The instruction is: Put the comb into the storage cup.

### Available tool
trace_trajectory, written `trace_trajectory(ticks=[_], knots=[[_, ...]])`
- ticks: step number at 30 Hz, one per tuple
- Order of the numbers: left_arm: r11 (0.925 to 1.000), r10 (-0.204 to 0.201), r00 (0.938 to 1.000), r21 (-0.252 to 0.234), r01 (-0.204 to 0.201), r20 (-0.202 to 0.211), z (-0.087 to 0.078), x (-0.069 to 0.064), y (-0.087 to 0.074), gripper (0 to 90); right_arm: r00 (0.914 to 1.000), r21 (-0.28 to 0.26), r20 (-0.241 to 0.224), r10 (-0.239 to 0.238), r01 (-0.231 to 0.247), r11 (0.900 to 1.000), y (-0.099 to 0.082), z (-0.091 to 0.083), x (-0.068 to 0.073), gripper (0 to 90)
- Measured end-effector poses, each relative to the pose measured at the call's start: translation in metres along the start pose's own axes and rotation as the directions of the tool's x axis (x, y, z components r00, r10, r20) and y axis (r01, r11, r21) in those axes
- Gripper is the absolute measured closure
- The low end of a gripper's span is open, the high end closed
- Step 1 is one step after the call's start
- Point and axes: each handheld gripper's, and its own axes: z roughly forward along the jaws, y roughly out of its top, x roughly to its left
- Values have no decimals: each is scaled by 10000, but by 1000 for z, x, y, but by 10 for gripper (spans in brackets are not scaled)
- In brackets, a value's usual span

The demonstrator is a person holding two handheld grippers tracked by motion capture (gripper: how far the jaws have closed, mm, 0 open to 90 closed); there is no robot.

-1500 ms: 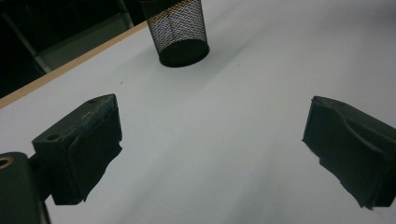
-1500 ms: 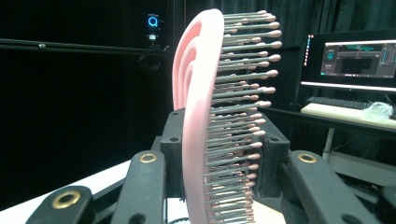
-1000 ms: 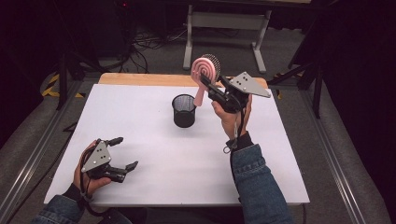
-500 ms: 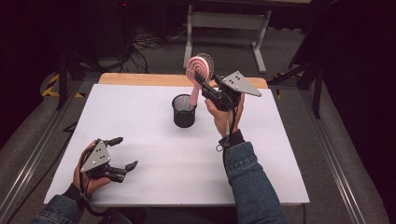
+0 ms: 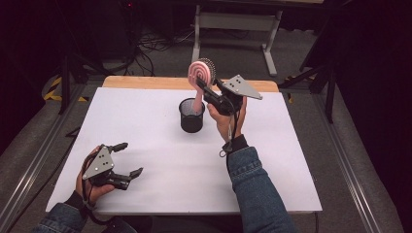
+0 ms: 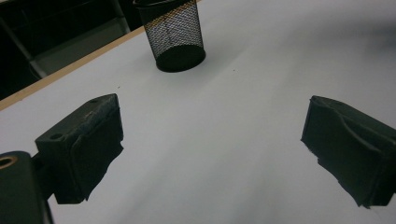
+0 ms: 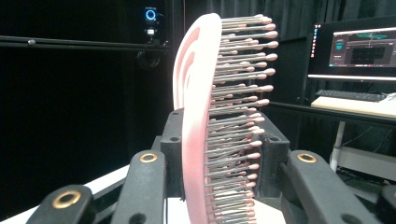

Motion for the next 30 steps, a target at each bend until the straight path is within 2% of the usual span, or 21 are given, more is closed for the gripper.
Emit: trace_trajectory(ticks=[9,22,23,24,30], knots=[[9999,25,10000,114,-26,95,1,0,0,63,9998,212,-33,211,-210,9996,-9,3,0,638],[10000,22,10000,-8,-22,-2,1,0,0,67,9984,460,-154,547,-539,9975,-26,6,1,637],[10000,42,10000,20,-42,4,1,0,0,67,9975,431,88,701,-704,9966,-26,6,2,638],[10000,67,10000,41,-67,-1,1,0,0,67,9980,483,-153,611,-603,9970,-28,6,1,637],[10000,72,10000,62,-72,3,1,0,0,67,9964,645,-203,821,-807,9946,-35,7,2,637]])
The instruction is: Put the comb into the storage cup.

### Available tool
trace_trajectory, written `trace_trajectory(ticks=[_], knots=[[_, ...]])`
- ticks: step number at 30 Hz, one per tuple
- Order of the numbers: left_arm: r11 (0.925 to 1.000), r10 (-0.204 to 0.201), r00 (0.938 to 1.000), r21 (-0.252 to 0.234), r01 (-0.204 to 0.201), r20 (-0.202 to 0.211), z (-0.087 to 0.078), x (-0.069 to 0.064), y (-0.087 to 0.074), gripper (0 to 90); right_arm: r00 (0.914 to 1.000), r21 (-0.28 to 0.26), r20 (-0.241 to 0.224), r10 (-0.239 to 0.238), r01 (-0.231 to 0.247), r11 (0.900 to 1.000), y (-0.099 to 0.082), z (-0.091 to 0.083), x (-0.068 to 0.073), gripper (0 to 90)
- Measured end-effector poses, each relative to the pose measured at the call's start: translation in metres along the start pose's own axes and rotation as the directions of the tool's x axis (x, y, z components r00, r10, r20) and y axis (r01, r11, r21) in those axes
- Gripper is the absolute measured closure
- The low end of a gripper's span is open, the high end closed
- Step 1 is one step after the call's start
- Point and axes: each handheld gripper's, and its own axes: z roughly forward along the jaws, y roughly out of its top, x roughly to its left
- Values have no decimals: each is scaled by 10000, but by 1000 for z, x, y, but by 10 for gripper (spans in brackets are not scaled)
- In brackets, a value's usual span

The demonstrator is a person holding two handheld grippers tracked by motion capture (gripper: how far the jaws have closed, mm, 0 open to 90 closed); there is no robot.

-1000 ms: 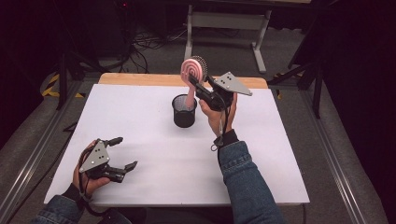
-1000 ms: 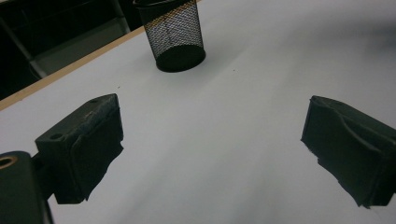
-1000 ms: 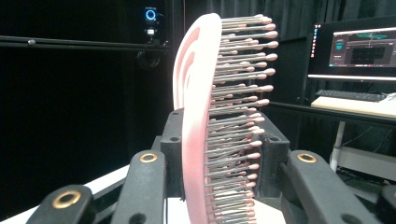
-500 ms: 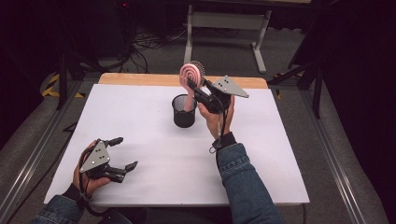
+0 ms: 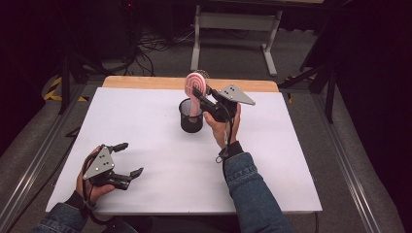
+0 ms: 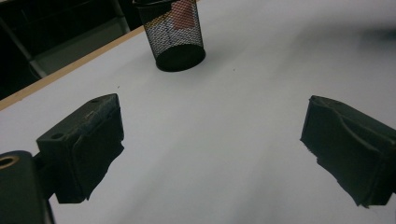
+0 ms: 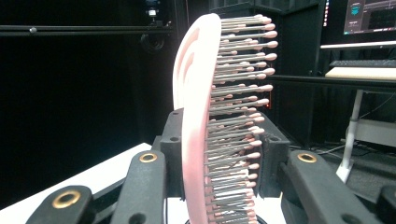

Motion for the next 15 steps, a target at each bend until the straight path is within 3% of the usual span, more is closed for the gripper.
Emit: trace_trajectory(ticks=[15], knots=[[10000,17,10000,-1,-17,-79,0,0,0,67,9997,371,-75,233,-230,9990,-22,4,1,636]])
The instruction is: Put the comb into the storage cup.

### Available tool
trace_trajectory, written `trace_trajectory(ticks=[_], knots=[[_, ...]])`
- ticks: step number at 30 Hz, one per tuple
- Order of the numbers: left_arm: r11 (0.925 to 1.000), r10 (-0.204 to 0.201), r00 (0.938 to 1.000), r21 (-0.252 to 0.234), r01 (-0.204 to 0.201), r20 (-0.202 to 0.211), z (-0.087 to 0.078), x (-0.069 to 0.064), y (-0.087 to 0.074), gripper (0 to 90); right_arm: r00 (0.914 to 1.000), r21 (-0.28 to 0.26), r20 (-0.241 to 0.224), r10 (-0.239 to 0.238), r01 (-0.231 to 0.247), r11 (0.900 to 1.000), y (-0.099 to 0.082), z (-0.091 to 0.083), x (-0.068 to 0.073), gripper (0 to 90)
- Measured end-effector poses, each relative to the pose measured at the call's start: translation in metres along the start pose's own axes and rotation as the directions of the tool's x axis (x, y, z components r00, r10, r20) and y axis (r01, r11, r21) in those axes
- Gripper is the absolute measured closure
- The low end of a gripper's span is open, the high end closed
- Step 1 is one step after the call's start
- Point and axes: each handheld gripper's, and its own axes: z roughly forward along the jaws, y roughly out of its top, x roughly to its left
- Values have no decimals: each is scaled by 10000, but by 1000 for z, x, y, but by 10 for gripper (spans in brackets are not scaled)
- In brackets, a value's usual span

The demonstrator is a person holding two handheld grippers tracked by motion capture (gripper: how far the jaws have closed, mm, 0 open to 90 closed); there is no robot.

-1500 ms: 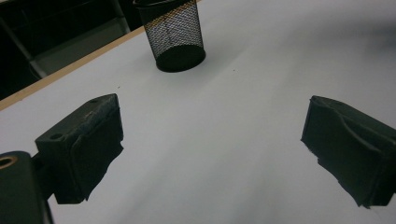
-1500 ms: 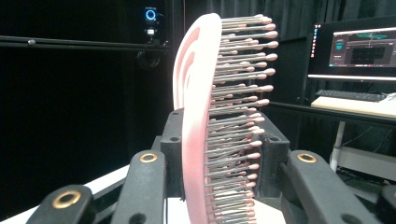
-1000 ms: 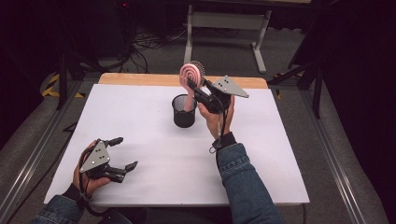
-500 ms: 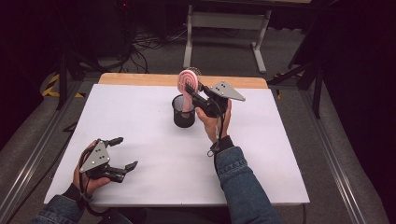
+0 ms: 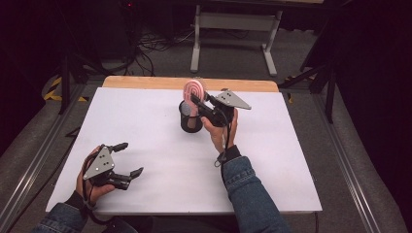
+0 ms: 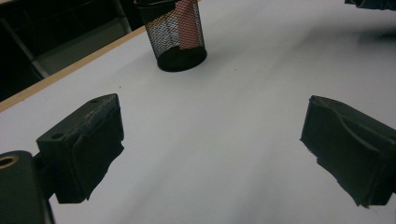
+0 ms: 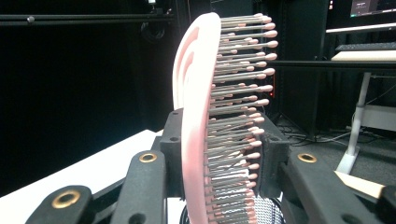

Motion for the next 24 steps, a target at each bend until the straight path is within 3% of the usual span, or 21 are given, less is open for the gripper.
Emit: trace_trajectory(ticks=[24], knots=[[10000,9,10000,88,-10,58,1,0,0,67,9999,209,-62,154,-153,9997,-15,1,-3,627]])
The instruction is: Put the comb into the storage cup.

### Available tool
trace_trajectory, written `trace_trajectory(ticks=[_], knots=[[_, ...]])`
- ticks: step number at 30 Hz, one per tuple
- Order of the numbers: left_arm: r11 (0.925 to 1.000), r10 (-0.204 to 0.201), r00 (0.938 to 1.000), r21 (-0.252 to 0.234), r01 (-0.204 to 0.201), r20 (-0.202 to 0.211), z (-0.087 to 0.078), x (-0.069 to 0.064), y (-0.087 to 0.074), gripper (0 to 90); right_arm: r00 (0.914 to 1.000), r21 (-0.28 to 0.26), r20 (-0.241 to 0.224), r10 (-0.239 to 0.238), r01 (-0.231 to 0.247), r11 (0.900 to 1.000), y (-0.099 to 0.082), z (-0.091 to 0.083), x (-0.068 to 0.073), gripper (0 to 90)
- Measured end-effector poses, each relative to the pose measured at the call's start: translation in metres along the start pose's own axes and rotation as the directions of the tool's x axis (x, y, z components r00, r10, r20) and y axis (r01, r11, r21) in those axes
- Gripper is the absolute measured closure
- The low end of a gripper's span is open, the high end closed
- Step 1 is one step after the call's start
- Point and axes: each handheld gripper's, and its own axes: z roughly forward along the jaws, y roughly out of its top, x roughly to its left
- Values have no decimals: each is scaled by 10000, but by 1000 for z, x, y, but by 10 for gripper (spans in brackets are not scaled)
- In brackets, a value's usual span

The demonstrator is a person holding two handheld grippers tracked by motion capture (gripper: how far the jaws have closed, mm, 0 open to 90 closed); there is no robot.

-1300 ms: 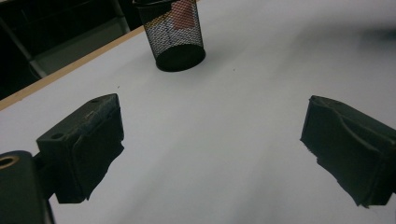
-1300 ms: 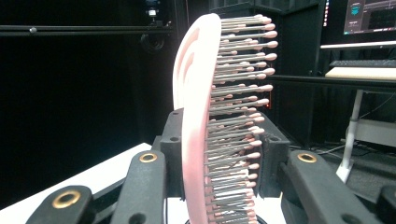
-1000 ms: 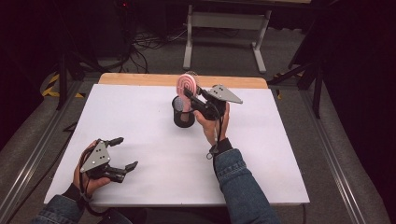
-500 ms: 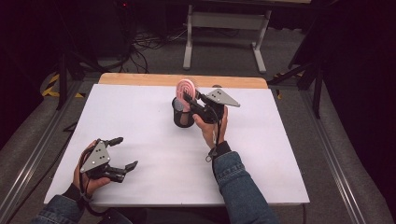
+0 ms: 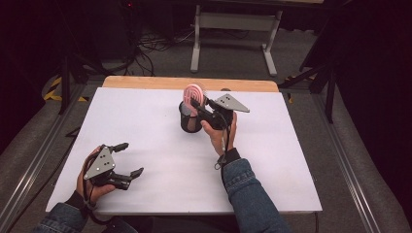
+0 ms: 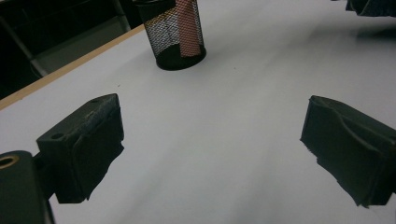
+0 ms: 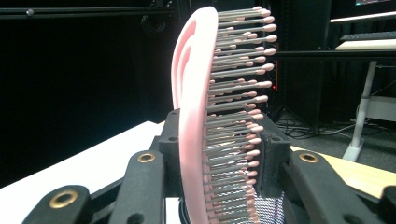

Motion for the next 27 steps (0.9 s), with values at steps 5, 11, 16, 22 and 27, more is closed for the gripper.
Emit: trace_trajectory(ticks=[5,11,16,22,27], knots=[[10000,10,10000,24,-10,-5,1,0,0,67,9999,-20,132,108,-108,9999,-2,-1,-3,619],[10000,7,10000,58,-7,18,2,0,0,67,9994,94,294,164,-167,9998,-6,-2,-7,615],[10000,25,10000,78,-25,15,2,-1,0,67,9986,236,463,251,-262,9994,-8,-4,-10,603],[9999,0,10000,111,-1,17,3,-1,0,67,9976,395,627,304,-329,9987,-13,-7,-16,600],[9999,-3,10000,111,3,19,3,-1,0,67,9965,478,703,447,-481,9977,-17,-8,-20,592]])
